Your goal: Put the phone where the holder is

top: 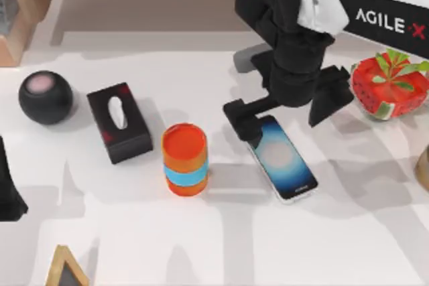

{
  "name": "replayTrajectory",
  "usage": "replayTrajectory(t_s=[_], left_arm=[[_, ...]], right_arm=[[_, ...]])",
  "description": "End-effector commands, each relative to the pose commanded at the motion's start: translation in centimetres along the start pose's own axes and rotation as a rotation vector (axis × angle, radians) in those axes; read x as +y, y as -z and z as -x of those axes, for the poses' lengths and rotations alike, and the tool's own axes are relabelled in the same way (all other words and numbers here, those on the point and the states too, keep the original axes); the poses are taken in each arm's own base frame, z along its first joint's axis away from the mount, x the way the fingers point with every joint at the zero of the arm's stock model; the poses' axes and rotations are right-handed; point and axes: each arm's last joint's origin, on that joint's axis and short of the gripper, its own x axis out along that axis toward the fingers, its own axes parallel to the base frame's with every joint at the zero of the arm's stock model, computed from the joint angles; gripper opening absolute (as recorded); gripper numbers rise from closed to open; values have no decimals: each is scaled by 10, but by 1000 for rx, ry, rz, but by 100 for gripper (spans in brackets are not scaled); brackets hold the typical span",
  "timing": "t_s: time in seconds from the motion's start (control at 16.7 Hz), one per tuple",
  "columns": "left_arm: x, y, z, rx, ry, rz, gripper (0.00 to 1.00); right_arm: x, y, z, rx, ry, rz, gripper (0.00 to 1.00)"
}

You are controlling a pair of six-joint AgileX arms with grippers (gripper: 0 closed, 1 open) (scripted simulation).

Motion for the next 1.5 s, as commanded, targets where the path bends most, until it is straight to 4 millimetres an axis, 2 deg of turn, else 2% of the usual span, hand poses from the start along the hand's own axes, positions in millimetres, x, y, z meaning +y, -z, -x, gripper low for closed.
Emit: replayTrajectory(t_s=[0.3,0.54,0.78,1.08,1.5], left_arm=[[0,0,0,0,0,0,100],[0,0,0,0,0,0,100],[0,0,0,0,0,0,100],[0,0,0,0,0,0,100],[0,0,0,0,0,0,100]], right_arm=[[-3,-1,-5,0,0,-1,100],[-7,-3,-41,0,1,0,100],[-3,-1,-76,1,1,-1,100],[0,0,-80,0,0,0,100],[0,0,-80,0,0,0,47]])
